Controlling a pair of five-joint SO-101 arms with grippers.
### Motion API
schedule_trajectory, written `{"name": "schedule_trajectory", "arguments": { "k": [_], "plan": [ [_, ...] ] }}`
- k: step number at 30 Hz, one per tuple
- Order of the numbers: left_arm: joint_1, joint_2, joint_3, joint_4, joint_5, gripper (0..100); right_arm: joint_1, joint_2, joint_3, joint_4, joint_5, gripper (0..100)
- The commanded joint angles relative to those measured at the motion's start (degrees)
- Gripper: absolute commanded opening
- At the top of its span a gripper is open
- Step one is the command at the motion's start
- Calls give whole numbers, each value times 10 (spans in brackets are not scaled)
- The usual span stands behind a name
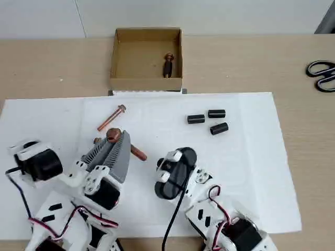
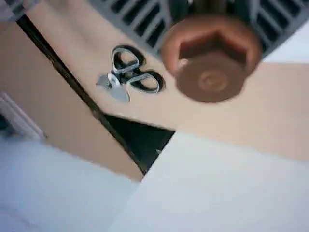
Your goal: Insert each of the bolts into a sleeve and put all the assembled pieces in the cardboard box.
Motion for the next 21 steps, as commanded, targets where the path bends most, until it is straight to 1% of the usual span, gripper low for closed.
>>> {"name": "schedule_trajectory", "arguments": {
  "k": [1,5,10,14,21],
  "plan": [
    [18,1,13,-17,3,7,-2,-6,-5,-17,20,2],
    [30,1,29,-18,3,7,-7,-7,-7,-17,19,2],
    [30,0,60,-19,3,7,-43,-7,-7,-18,17,2],
    [30,0,64,-19,2,7,-43,-5,-4,-51,17,2],
    [30,0,70,-19,2,7,-44,-5,-4,-56,17,2]
  ]
}}
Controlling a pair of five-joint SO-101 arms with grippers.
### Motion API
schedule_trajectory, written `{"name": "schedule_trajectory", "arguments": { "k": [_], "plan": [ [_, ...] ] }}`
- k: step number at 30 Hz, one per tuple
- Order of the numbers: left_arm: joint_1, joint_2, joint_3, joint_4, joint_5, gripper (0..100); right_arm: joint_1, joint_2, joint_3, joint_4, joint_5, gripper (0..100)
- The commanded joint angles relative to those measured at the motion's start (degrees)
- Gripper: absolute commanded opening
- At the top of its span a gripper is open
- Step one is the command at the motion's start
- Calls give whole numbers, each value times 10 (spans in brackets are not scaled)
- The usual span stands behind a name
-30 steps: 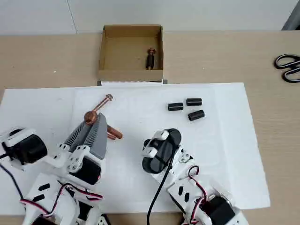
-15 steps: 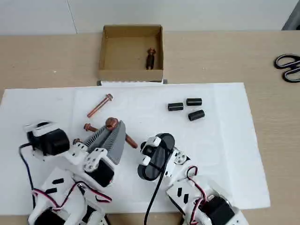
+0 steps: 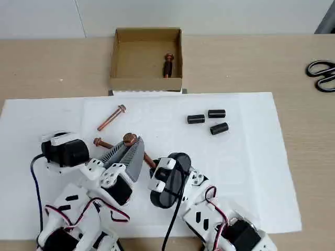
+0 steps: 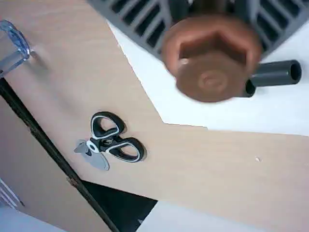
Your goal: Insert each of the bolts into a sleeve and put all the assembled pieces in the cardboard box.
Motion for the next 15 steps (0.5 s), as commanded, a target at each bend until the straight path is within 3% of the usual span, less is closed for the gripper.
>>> {"name": "schedule_trajectory", "arguments": {
  "k": [1,15],
  "plan": [
    [3,-4,7,-20,2,7,-6,-5,-4,-20,4,2],
    [23,-4,20,-24,2,7,-6,-6,-8,-21,4,2]
  ]
}}
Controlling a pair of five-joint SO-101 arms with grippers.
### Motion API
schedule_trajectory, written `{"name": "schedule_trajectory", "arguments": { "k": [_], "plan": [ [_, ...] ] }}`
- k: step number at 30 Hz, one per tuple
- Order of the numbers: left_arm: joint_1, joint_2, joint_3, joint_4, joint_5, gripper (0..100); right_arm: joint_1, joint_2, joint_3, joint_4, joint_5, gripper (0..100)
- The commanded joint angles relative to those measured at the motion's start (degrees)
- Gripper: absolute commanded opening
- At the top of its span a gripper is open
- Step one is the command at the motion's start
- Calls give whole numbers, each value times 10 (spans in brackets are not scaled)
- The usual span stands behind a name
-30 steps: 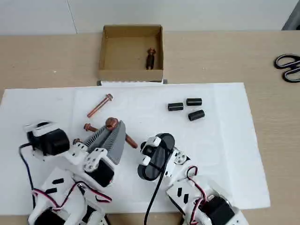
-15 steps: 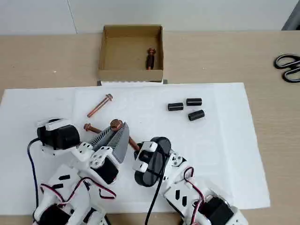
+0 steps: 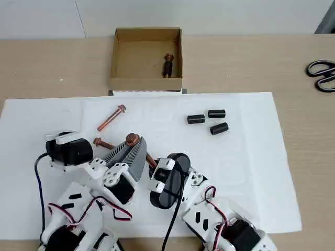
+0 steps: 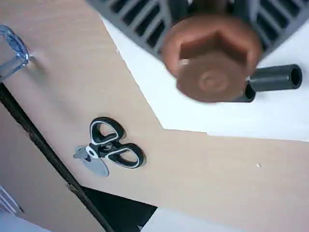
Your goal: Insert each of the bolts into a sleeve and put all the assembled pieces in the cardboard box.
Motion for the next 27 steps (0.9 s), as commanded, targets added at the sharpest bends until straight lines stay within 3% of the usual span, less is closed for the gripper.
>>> {"name": "schedule_trajectory", "arguments": {
  "k": [1,22,27],
  "plan": [
    [27,-2,-5,-3,0,7,-2,-7,-9,-18,4,2],
    [117,1,19,110,-87,7,-1,-6,-43,-44,7,2],
    [135,1,54,109,-144,7,0,-6,-43,-46,7,2]
  ]
}}
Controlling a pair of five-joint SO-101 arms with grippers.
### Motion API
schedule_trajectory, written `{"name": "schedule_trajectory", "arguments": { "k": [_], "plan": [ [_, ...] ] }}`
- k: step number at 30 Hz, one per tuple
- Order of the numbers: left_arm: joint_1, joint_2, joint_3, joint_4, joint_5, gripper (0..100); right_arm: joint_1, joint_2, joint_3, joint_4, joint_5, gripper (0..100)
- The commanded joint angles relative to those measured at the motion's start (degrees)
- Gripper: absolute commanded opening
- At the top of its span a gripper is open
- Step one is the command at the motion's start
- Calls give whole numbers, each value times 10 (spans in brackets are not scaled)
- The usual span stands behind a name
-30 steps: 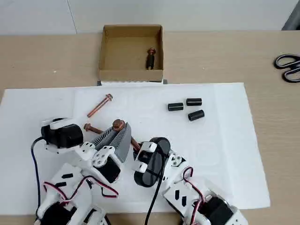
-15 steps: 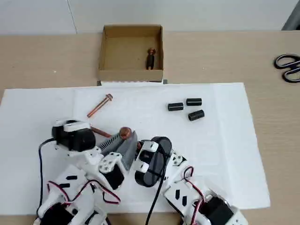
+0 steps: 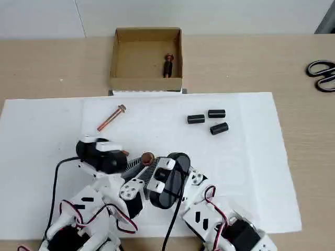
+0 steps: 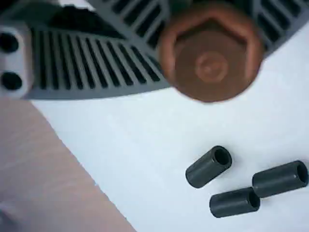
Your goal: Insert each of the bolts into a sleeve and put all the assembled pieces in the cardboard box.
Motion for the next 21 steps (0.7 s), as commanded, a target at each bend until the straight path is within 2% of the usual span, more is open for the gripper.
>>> {"name": "schedule_trajectory", "arguments": {
  "k": [1,8,15,21],
  "plan": [
    [23,5,26,11,-33,7,0,-7,-40,-27,5,2],
    [23,5,26,1,-45,21,0,-7,-40,-27,5,2],
    [11,5,25,4,-45,165,0,-7,-40,-23,5,2],
    [-9,5,8,5,-42,170,0,-7,-37,-22,5,2]
  ]
}}
